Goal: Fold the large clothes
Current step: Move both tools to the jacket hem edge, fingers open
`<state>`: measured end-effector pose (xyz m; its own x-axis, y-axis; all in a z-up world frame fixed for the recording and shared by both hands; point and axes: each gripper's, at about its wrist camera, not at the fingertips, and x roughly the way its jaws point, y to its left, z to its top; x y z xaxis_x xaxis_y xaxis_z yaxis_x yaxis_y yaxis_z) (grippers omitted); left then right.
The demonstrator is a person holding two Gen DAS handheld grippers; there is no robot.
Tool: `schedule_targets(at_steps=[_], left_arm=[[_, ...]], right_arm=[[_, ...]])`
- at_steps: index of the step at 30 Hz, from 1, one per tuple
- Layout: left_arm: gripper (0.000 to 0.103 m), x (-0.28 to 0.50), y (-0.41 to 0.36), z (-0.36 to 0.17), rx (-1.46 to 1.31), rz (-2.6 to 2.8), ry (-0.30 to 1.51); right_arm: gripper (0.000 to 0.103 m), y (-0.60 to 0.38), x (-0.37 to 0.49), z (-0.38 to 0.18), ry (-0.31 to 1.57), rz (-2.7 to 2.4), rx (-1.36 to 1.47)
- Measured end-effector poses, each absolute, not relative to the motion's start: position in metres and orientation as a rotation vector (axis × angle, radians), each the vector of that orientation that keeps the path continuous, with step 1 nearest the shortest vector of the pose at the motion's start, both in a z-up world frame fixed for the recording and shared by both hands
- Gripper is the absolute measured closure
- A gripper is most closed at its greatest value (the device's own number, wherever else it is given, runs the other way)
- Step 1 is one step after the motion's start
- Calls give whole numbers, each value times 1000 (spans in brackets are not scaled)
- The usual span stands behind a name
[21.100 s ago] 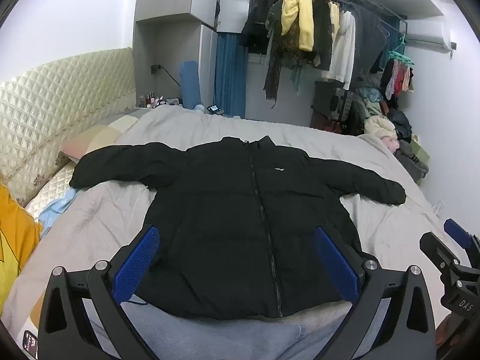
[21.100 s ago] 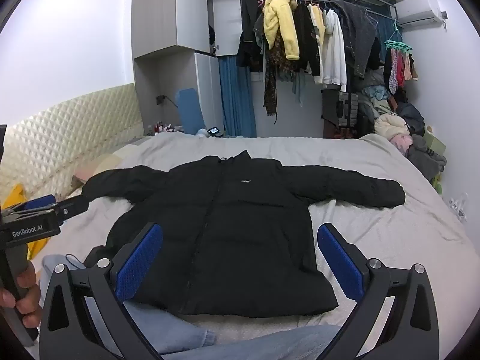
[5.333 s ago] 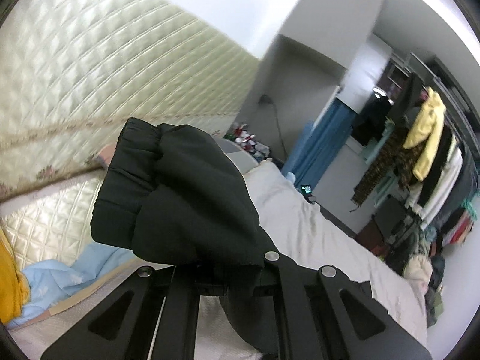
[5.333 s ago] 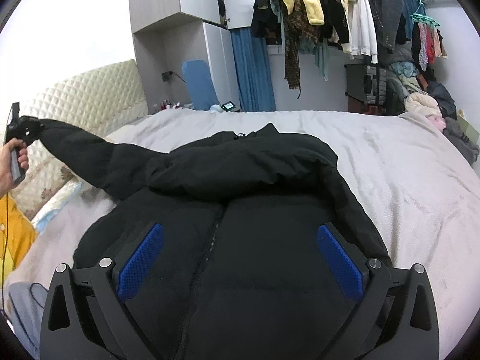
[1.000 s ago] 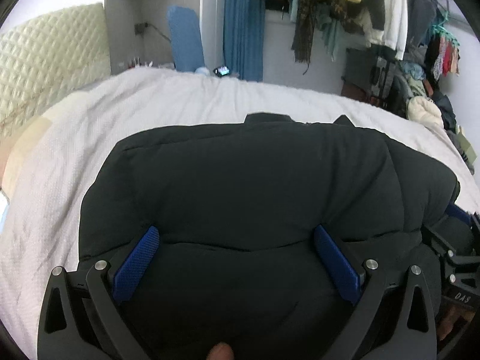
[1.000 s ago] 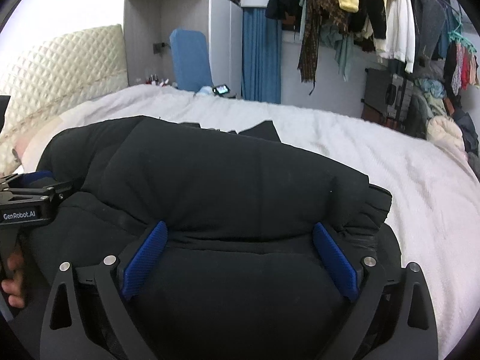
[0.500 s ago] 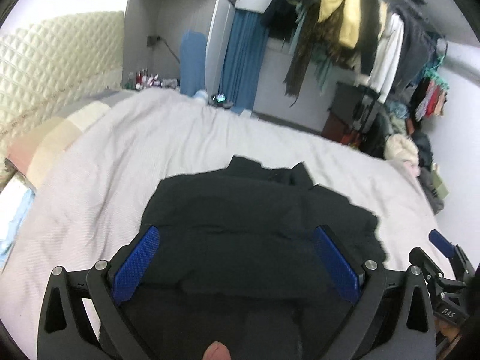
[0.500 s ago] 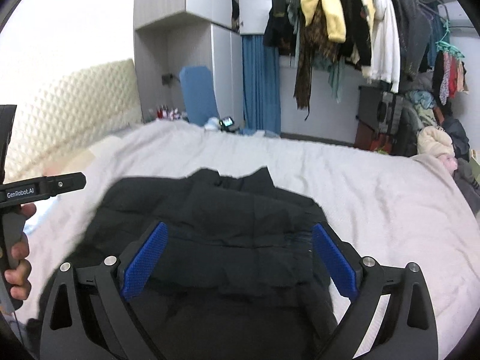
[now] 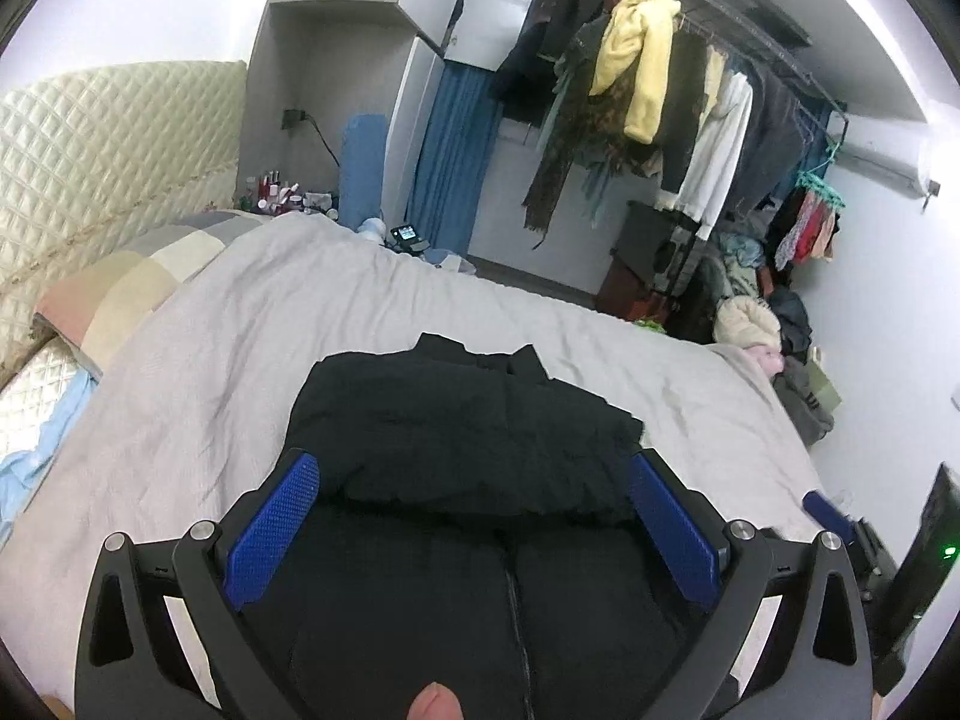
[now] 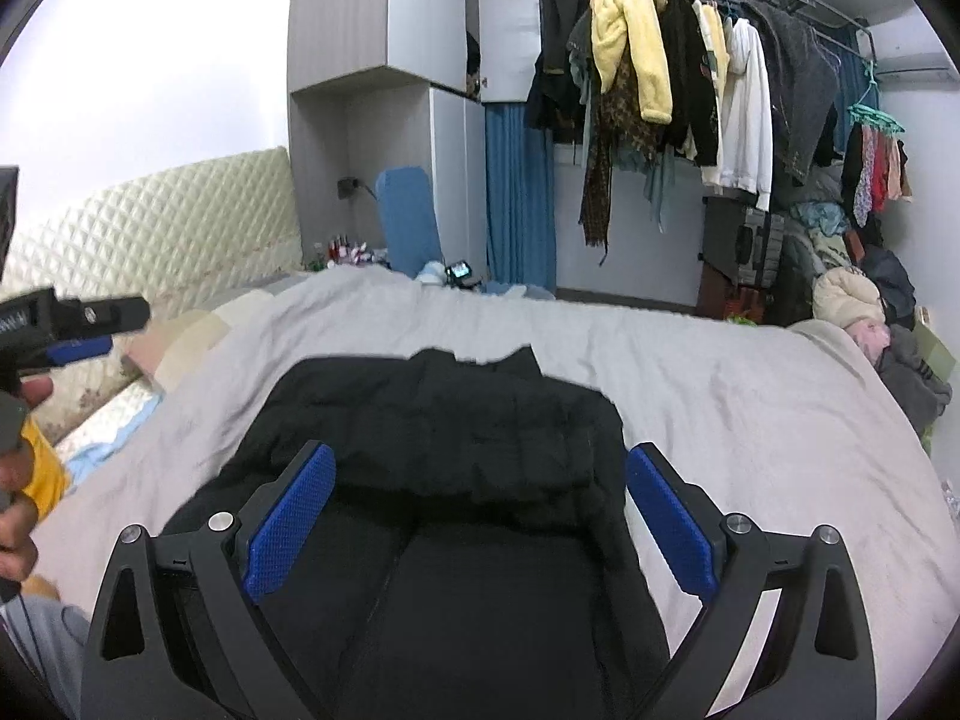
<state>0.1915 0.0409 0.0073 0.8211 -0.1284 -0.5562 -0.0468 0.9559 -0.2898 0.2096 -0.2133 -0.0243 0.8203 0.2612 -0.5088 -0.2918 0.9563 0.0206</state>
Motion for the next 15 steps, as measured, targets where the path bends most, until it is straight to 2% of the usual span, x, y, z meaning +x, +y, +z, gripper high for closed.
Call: schedule_targets(at_steps=[9,15], left_arm=[[0,146,60,-21,-348,-52,692],[0,138,101,-67,-397,-58,854]], right_arm=[[5,-235,173,-45,633,287,-1],[5,-271,172,-78,803,285,113]])
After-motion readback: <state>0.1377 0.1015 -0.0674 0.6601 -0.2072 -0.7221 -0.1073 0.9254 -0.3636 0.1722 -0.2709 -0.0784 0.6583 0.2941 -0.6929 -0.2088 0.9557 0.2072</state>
